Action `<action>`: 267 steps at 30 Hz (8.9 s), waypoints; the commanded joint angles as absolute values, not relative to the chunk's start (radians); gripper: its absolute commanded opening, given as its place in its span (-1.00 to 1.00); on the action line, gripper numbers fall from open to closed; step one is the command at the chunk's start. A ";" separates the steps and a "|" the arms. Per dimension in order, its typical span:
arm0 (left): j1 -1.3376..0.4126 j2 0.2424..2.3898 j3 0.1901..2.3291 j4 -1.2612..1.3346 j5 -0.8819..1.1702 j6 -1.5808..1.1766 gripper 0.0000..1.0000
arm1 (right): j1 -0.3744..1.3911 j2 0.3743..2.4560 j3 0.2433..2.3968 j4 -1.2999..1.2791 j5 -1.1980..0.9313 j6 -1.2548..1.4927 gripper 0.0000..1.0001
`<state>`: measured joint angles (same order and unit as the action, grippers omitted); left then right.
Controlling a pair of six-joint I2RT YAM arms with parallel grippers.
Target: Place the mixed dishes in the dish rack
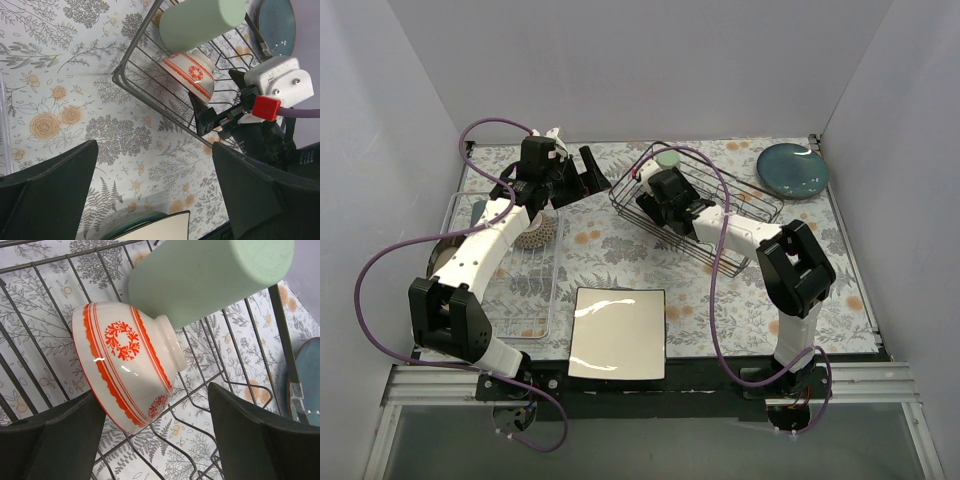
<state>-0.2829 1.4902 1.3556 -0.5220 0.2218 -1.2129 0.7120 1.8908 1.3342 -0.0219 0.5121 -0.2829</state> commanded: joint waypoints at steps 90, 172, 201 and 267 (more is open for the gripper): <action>-0.273 1.525 1.266 -0.483 0.273 -1.167 0.96 | 0.629 1.660 1.516 -0.414 0.104 0.078 0.57; -0.564 0.994 0.676 -0.569 0.045 -1.379 0.85 | 1.124 1.091 0.433 -0.009 -0.235 0.894 0.14; -0.571 1.006 0.626 -0.545 0.069 -1.434 -0.24 | 1.158 1.029 0.337 0.158 -0.080 0.989 -0.42; -0.698 1.178 0.612 -0.448 0.077 -1.468 -0.91 | 1.150 0.747 0.319 -0.115 0.296 0.948 0.19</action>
<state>-0.6914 1.1576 0.6380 -0.4236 0.1165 -1.4712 1.1576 0.7319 0.3386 -0.2081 0.2871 0.9985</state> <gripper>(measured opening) 0.053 0.595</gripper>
